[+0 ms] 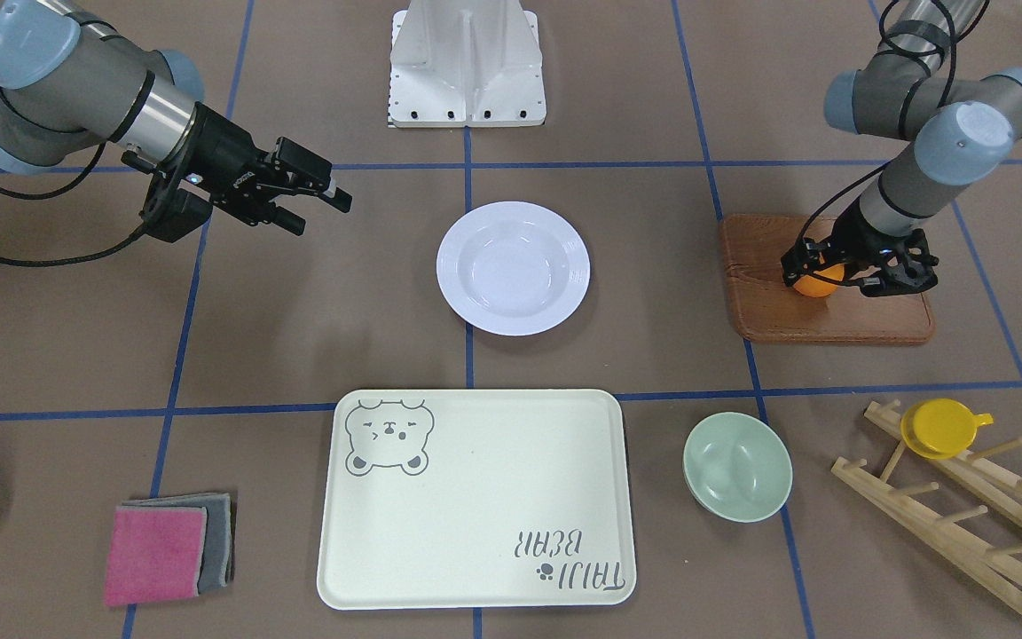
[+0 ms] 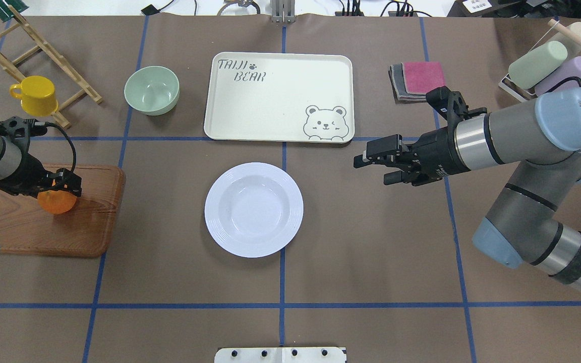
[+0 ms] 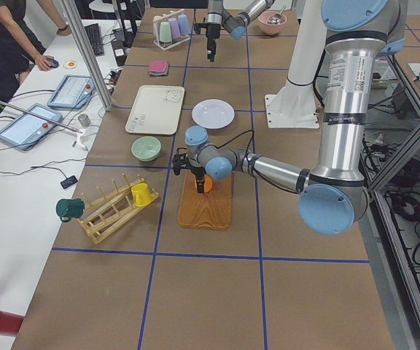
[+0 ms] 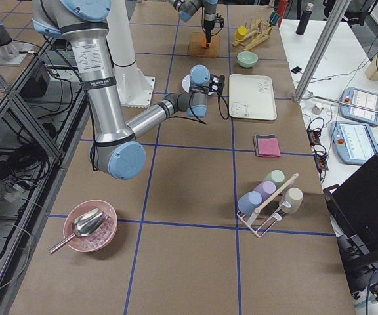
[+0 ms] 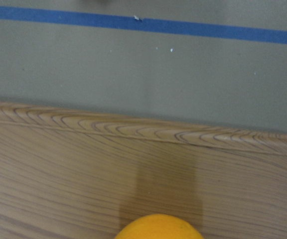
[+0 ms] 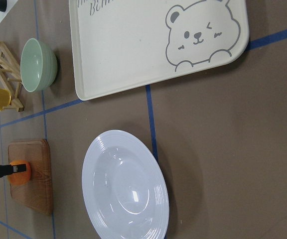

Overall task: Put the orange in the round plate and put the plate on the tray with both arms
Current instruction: 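Grasp the orange with the left gripper and lift it off the board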

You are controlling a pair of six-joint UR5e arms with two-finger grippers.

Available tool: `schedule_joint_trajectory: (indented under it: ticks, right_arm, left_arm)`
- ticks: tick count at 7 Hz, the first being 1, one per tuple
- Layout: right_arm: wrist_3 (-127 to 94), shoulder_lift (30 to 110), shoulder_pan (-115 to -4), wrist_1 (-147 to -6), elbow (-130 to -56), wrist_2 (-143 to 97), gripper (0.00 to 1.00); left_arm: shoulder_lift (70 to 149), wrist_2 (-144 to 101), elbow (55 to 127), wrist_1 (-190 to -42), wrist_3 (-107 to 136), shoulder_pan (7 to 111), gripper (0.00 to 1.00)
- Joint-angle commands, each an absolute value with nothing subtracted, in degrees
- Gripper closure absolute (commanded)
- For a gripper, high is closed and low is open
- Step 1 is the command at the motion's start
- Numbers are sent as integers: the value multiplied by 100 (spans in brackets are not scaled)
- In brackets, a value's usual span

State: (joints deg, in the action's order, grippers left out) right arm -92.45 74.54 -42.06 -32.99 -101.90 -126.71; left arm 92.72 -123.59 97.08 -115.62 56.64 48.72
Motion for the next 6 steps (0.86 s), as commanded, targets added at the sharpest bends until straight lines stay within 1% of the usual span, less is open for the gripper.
schedule_joint_trajectory:
  ticks: [1,3,4,5,6]
  right_arm:
    - [-9220,7453,-4201,-3296,-10169,-12665,0]
    - [-9211,7322,-3957,-3305,-10134,-12151,0]
    - [-9220,7260,-3633,-3296,-10108,-11398,0]
    - [-9228,7251,-3456,-3296,-10081,-11017,0]
    - [-9246,7242,-3332,-3296,-10081,-10847,0]
  left_arm:
    - [9264,-12392,9747,-11540,5669,4860,27]
    - [9421,-12428,9808,-11488,5695,4852,29]
    - [9770,-12428,9817,-11287,6061,4843,28]
    - [10400,-12428,9861,-10685,6299,4825,28]
    - [10928,-12419,10131,-9870,6554,4651,28]
